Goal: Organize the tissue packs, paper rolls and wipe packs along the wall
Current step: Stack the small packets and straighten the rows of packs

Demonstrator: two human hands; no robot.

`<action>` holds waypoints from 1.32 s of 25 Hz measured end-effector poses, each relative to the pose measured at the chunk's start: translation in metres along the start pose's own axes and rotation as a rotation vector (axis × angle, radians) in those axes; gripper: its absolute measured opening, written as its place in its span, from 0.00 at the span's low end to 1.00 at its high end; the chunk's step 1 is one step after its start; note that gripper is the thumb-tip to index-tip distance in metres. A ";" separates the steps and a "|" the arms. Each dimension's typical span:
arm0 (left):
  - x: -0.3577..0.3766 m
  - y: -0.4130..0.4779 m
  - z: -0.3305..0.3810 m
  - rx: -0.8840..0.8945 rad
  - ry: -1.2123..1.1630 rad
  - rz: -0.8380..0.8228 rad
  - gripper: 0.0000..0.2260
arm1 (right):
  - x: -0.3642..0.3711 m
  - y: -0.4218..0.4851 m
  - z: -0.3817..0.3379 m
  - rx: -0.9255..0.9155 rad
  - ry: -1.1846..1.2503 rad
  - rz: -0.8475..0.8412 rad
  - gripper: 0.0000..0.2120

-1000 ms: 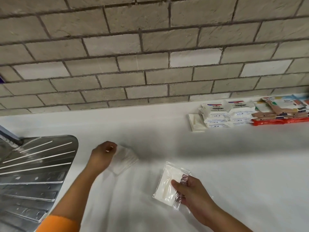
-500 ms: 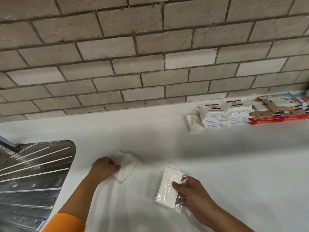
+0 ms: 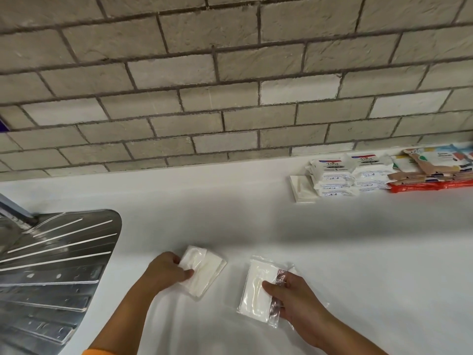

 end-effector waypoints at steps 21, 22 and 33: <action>0.075 -0.146 0.110 0.317 -0.815 -0.187 0.09 | 0.022 -0.014 -0.001 -0.106 0.050 -0.196 0.18; 0.072 -0.144 0.109 0.314 -0.814 -0.178 0.11 | 0.018 -0.013 0.000 -0.116 0.018 -0.177 0.19; 0.035 -0.045 0.018 0.083 0.116 0.211 0.32 | 0.005 -0.004 0.008 -0.030 0.059 -0.094 0.17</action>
Point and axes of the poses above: each hand's wrist, its own y-axis towards the middle knuckle, its own x-axis out of the palm, z = x × y, the point moved 6 cm from there along y, towards the middle knuckle
